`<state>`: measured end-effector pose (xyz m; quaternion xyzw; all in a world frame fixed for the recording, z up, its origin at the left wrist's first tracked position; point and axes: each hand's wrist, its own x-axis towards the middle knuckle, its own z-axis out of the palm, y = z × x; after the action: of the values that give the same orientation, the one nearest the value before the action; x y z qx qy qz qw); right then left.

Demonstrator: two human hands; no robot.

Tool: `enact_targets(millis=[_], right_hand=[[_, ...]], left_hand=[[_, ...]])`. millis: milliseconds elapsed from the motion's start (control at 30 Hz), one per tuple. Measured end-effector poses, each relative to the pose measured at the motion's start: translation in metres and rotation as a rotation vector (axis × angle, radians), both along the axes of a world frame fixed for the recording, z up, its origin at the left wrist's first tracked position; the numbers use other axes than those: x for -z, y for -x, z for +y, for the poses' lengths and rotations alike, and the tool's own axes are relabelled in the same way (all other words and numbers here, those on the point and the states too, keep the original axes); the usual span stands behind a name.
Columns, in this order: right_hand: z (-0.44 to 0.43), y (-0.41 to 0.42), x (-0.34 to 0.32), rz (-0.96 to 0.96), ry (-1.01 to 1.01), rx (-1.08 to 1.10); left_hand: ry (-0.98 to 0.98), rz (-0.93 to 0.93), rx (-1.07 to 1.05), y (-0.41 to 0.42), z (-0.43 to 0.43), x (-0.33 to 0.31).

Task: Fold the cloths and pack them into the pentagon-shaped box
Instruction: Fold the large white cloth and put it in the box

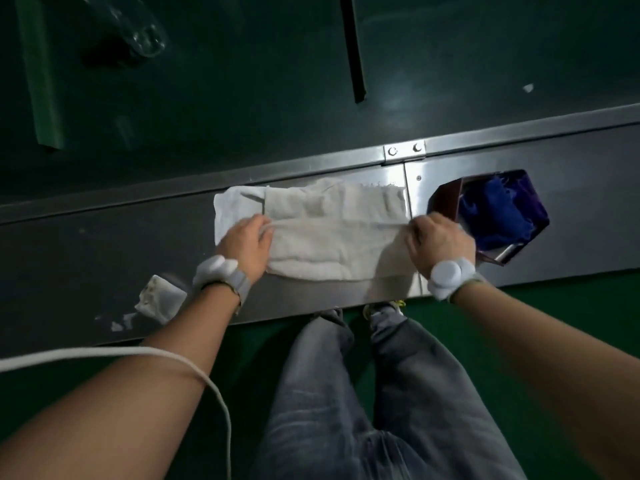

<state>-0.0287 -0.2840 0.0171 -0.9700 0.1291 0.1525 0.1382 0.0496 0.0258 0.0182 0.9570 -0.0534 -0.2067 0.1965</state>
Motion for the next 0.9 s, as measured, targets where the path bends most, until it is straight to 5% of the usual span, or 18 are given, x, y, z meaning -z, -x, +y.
enact_targets(millis=[267,433,533,633,800,900], right_hand=[[-0.003,-0.062,0.044,-0.091,0.039,0.184],[0.012,-0.021,0.042,-0.122,-0.045,-0.061],[0.021,0.016,0.042,0.041,-0.176,-0.091],[0.024,0.036,0.050,0.057,-0.232,0.117],[0.020,0.042,0.055,0.116,-0.314,0.802],[0.013,0.040,0.057,0.257,-0.425,0.799]], left_hand=[[0.045,-0.157,-0.117,-0.040,-0.018,0.044],[0.046,-0.199,-0.452,-0.003,-0.024,0.049],[0.070,0.020,-0.639,0.031,-0.021,0.051],[0.037,0.280,-0.734,0.054,-0.019,0.063],[0.060,0.315,-0.808,0.053,-0.024,0.076],[0.038,0.357,-0.793,0.048,-0.026,0.077]])
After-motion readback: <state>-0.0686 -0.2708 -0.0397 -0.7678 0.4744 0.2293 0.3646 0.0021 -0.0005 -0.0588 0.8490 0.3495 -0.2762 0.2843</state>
